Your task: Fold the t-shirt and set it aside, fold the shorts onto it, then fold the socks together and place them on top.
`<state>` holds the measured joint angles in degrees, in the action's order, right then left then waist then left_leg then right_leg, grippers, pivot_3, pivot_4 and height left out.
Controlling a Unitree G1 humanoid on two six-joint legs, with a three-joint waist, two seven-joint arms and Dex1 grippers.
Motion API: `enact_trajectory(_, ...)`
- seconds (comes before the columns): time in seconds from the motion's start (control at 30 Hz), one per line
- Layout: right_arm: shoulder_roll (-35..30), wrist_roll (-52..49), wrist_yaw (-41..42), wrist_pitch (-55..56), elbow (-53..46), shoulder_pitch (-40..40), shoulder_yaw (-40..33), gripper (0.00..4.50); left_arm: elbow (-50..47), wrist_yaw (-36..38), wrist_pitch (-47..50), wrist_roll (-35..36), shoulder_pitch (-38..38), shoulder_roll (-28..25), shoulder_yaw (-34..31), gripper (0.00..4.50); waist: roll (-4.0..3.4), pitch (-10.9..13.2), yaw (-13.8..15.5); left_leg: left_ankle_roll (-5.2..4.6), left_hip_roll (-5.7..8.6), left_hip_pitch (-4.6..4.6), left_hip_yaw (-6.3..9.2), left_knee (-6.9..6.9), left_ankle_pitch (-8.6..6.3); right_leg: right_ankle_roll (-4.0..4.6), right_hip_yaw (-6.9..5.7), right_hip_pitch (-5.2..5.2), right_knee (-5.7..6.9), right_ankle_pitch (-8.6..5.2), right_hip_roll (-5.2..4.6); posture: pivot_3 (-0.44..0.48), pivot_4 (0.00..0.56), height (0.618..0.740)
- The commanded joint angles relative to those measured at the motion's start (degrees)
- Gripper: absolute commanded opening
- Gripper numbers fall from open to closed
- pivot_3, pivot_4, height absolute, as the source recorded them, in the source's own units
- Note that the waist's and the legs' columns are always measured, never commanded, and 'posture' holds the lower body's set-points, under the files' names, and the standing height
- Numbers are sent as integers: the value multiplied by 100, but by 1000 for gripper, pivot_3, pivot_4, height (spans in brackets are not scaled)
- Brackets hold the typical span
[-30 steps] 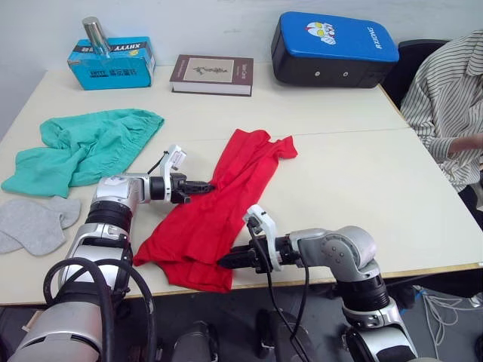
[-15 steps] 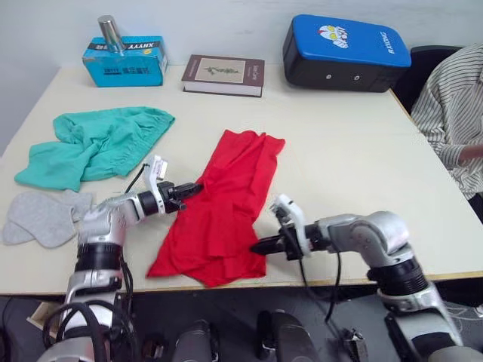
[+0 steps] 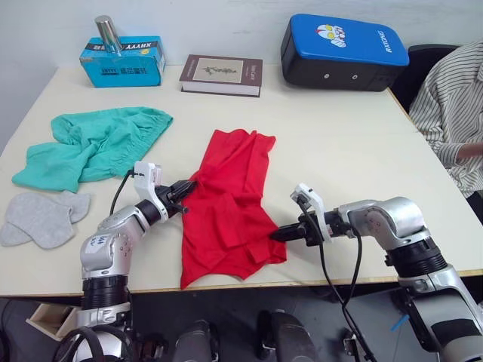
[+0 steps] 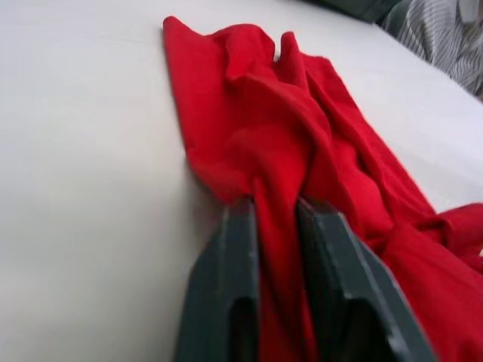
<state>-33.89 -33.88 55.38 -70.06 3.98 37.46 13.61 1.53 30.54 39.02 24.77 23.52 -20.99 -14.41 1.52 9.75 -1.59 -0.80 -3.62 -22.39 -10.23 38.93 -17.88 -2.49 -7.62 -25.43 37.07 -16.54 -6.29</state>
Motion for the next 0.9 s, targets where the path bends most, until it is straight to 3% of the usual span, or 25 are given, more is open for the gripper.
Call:
enact_trajectory(0.03,-11,-42,68,198,-256,-128,-104,703,-132,288,-197,-175,-230,-489,140,1867,-1,0,-16,1,-1,1,0,-2,0,0,0,0,-1,0,1,0,150,740)
enact_trajectory(0.13,-335,218,263,852,-443,-290,-114,1724,-235,617,-321,-294,-528,-1085,219,2826,-6,3,-7,3,-5,1,-1,-11,-1,1,-1,-2,-8,-1,5,0,150,740)
enact_trajectory(0.17,-566,386,596,1550,-546,-462,-148,2086,-316,801,-590,-513,-767,-1420,313,3164,-8,5,-3,4,-4,0,-1,-12,-2,1,-1,-3,-10,-1,4,0,150,740)
enact_trajectory(0.3,-1290,1485,1751,5593,-221,-1131,-289,3421,-522,1666,-2054,-857,-1711,-2336,107,4432,-13,8,8,4,2,-1,-3,-34,-15,0,-4,-3,-39,-1,1,0,150,740)
enact_trajectory(0.4,-1174,2161,1838,8374,841,-1106,-407,4490,-364,2262,-3591,-1119,-2231,-2699,55,4500,-15,11,-1,6,6,10,-21,-72,-11,-7,0,-1,-66,3,4,0,150,740)
enact_trajectory(0.5,-995,2575,1963,10611,2064,-844,-357,4490,-63,2798,-5555,-1575,-2544,-3001,252,4500,-26,22,-26,12,1,21,-38,-76,-6,-7,3,-3,-63,3,7,0,150,740)
enact_trajectory(0.63,-594,2995,1840,12633,3180,-469,-109,4490,651,2744,-7510,-2179,-2147,-2925,725,4500,-58,41,-26,12,-3,40,-63,-78,-1,-5,9,-3,-53,4,13,0,150,740)
enact_trajectory(0.77,-188,3136,1761,13633,3588,-287,247,4490,1150,2675,-8333,-2495,-1613,-2701,1256,4500,-59,41,-24,17,-10,78,-74,-87,8,0,32,16,-38,7,17,0,150,740)
enact_trajectory(0.9,85,3167,1711,13930,3598,-261,681,4490,1592,2802,-8800,-2554,-1201,-2492,1820,4500,-62,39,-22,16,-13,133,-79,-94,4,3,54,71,-45,5,19,0,150,740)
